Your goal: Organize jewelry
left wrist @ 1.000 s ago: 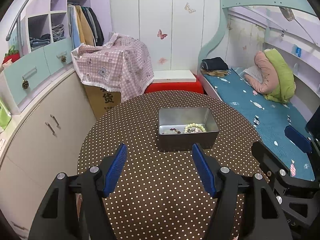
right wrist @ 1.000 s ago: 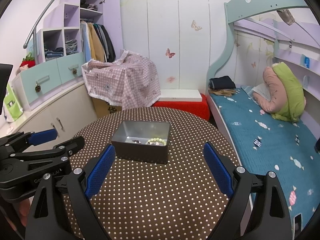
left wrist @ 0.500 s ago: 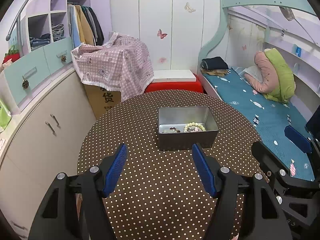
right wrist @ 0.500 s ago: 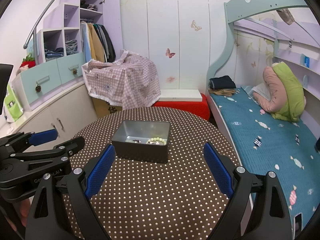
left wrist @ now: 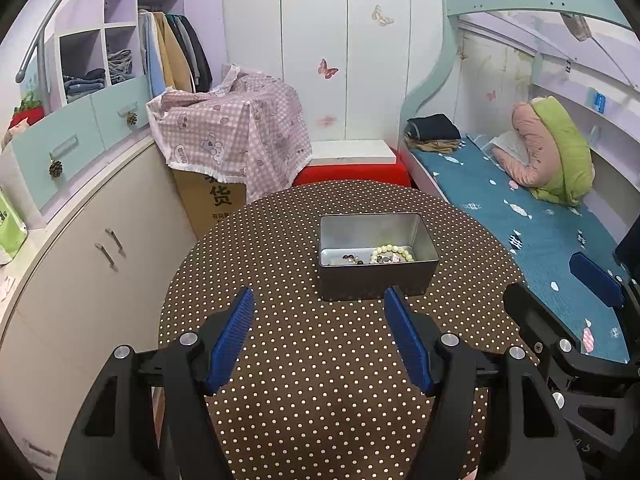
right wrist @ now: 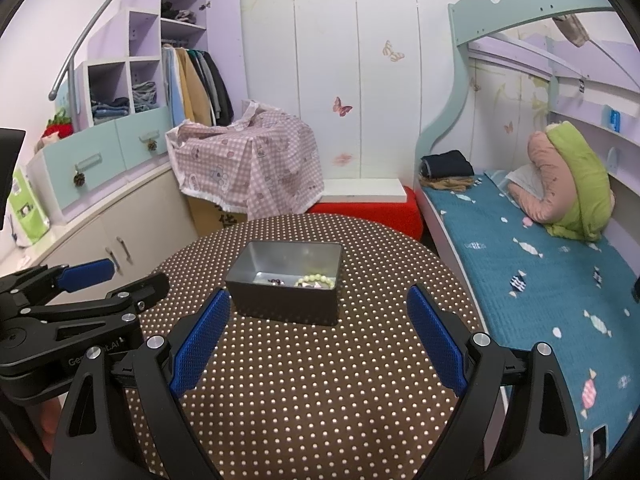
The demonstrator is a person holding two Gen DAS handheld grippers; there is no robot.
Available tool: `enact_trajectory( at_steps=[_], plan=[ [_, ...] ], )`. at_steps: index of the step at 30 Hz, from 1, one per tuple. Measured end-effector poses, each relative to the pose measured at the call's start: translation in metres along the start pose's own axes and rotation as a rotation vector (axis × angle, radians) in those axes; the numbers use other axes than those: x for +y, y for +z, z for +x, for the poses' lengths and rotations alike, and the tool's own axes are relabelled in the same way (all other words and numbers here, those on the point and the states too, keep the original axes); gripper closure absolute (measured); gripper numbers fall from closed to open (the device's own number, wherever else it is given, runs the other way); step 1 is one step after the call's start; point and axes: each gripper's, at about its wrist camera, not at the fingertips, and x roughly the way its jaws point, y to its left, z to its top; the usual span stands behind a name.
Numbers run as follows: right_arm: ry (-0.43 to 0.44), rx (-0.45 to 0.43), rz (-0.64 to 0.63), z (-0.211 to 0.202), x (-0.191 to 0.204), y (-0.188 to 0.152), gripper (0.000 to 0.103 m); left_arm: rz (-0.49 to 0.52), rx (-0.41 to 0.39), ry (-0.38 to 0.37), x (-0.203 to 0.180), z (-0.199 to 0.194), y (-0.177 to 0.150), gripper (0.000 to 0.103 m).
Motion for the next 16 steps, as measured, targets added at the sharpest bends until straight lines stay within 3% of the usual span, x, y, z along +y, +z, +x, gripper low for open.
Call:
enact_trajectory(
  at_steps=[16],
  plan=[
    [0.0, 0.001, 0.0, -0.0034, 0.0009, 0.0004, 0.016, -0.005, 0.021, -0.008, -0.0005, 0.0018, -0.0002, 0.038]
  ],
)
